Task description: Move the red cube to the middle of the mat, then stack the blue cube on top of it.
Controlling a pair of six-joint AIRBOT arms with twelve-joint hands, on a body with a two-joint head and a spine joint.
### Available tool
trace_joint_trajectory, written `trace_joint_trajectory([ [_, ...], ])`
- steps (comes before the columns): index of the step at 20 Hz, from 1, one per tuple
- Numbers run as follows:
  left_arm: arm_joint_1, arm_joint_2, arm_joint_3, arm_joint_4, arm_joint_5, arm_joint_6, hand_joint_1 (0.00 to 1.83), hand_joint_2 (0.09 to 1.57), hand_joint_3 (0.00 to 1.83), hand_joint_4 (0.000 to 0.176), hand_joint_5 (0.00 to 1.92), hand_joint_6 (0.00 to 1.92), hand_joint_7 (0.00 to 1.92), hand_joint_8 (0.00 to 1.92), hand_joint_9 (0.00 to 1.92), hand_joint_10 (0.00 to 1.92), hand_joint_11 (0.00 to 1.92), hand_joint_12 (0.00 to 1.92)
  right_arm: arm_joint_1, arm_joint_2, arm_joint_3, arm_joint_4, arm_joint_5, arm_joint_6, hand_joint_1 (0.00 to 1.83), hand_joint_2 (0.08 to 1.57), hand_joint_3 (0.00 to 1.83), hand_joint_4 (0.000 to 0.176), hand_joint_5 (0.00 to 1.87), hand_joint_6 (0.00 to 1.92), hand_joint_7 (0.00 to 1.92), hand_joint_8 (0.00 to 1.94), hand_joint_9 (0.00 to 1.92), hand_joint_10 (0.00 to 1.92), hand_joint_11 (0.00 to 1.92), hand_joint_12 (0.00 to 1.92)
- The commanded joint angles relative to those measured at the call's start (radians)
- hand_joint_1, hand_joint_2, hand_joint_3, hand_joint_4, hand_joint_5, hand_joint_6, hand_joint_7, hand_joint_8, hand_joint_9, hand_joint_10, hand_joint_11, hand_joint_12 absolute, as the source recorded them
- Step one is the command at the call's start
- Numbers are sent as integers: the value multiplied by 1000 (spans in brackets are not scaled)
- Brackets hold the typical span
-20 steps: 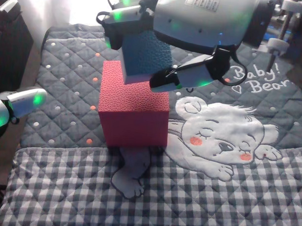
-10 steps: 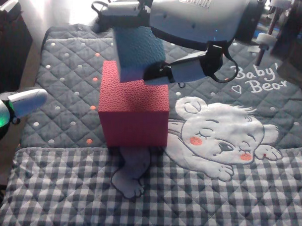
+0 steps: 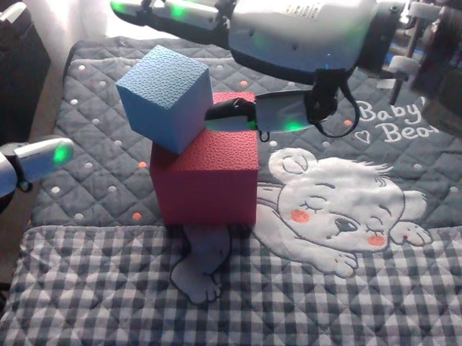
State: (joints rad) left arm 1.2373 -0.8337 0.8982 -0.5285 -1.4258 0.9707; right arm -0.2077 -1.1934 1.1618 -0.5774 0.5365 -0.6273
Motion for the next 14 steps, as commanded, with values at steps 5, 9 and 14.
trace_joint_trajectory([
  [5, -1, 2, 4, 9, -129, -7, 709, 1020, 4, 137, 0, 0, 0, 0, 0, 0, 0, 0, 9, 37, -23, 30, 108, 1, 759, 1176, 0, 0, 1, 0, 99, 6, 152, 129, 0, 1188],
  [9, 1, 4, -1, 16, -133, -7, 660, 1016, 2, 135, 0, 0, 0, 0, 0, 0, 0, 0, 9, 164, -82, 27, 109, 2, 722, 1206, 1, 0, 13, 2, 62, 2, 63, 82, 0, 1057],
  [14, 59, 21, -24, -9, -206, -9, 589, 1020, 3, 163, 0, 0, 0, 0, 0, 0, 0, 0, -84, 337, -181, 195, 109, -209, 615, 1279, 5, 0, 0, 0, 0, 0, 0, 1, 0, 455],
])
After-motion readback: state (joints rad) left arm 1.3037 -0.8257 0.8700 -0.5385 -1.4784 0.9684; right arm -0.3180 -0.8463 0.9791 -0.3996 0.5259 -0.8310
